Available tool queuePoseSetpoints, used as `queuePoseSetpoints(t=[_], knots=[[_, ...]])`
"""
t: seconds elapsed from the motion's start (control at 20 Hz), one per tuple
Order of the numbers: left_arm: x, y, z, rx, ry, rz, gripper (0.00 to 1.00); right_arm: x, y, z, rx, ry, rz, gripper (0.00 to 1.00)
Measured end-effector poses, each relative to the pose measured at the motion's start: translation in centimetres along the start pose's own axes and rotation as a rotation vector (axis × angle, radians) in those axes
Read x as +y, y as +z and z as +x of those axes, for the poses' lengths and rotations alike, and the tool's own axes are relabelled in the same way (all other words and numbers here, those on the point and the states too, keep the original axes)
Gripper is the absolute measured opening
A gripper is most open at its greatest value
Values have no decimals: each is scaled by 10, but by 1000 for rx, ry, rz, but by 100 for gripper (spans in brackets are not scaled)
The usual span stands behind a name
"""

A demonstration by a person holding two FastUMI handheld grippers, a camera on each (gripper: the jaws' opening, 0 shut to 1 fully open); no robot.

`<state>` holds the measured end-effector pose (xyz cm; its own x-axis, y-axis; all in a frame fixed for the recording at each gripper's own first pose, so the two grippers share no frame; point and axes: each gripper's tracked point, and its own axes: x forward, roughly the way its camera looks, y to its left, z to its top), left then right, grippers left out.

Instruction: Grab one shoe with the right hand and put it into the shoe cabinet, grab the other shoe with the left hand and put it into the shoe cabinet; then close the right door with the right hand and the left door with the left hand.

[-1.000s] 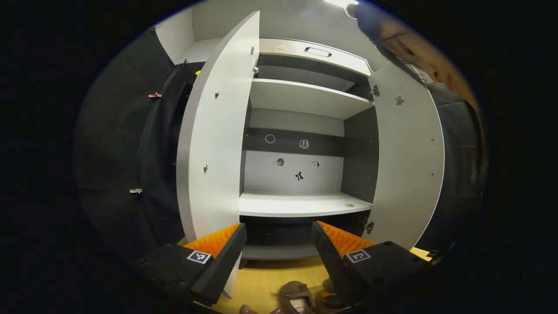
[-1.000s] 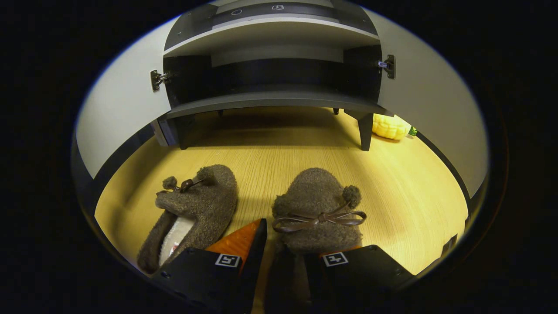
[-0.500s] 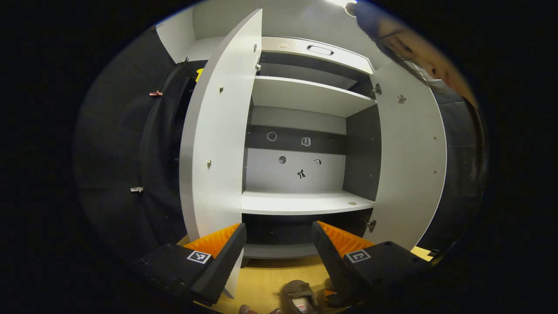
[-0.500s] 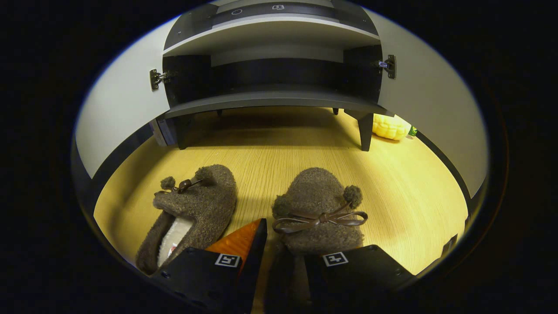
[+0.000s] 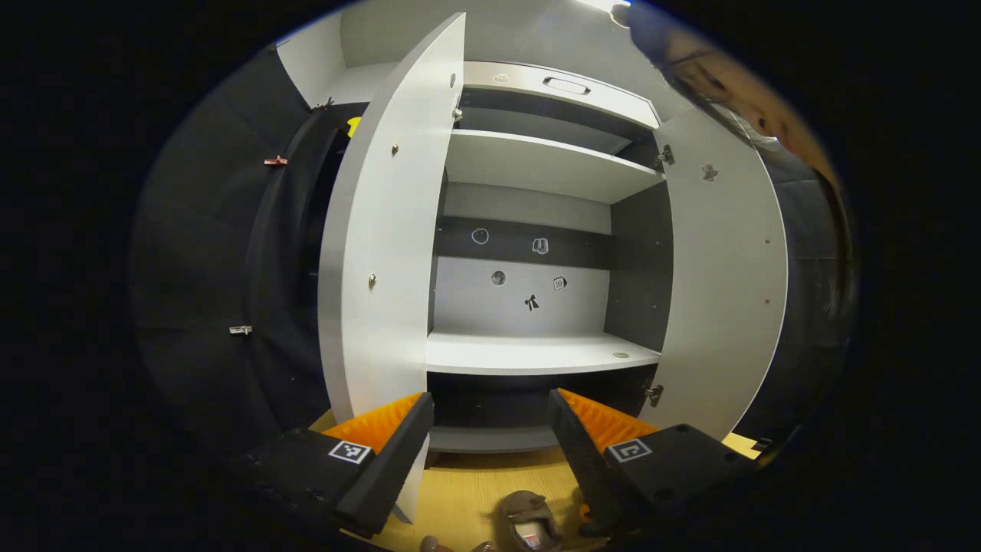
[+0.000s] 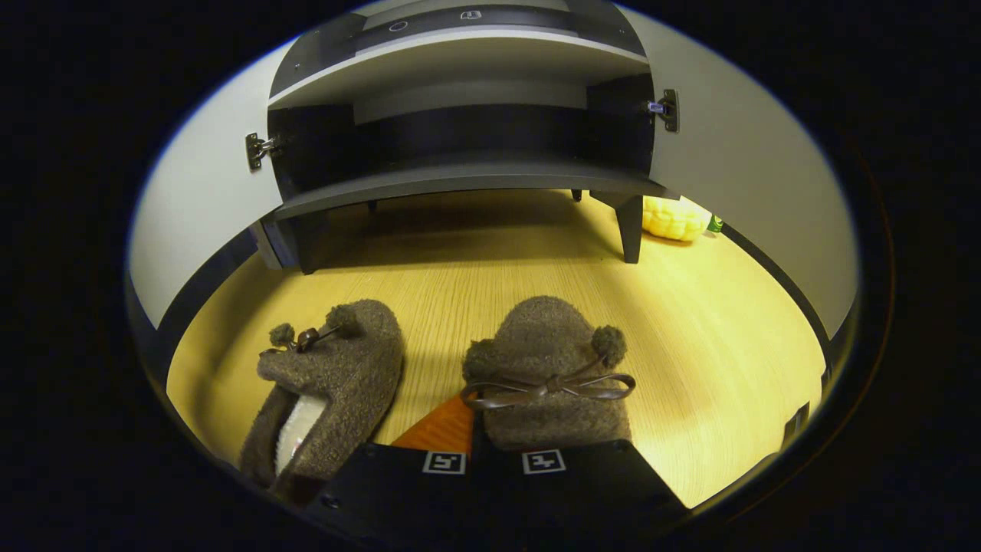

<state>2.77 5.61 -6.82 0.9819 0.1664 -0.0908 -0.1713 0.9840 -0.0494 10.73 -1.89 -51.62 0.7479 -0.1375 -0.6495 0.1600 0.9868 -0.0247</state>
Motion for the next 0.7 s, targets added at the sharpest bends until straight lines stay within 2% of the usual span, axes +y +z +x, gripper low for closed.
queuePoseSetpoints(t=[0.45, 0.55, 0.7], knots=[[-2, 3, 2, 4, -9, -9, 96, 1, 9, -9, 6, 25, -60, 12], [-6, 7, 0, 1, -20, -9, 96, 4, 25, -23, -11, 53, -33, 12], [-13, 14, -8, 3, -42, -2, 96, 3, 67, -54, -70, 73, -60, 12]])
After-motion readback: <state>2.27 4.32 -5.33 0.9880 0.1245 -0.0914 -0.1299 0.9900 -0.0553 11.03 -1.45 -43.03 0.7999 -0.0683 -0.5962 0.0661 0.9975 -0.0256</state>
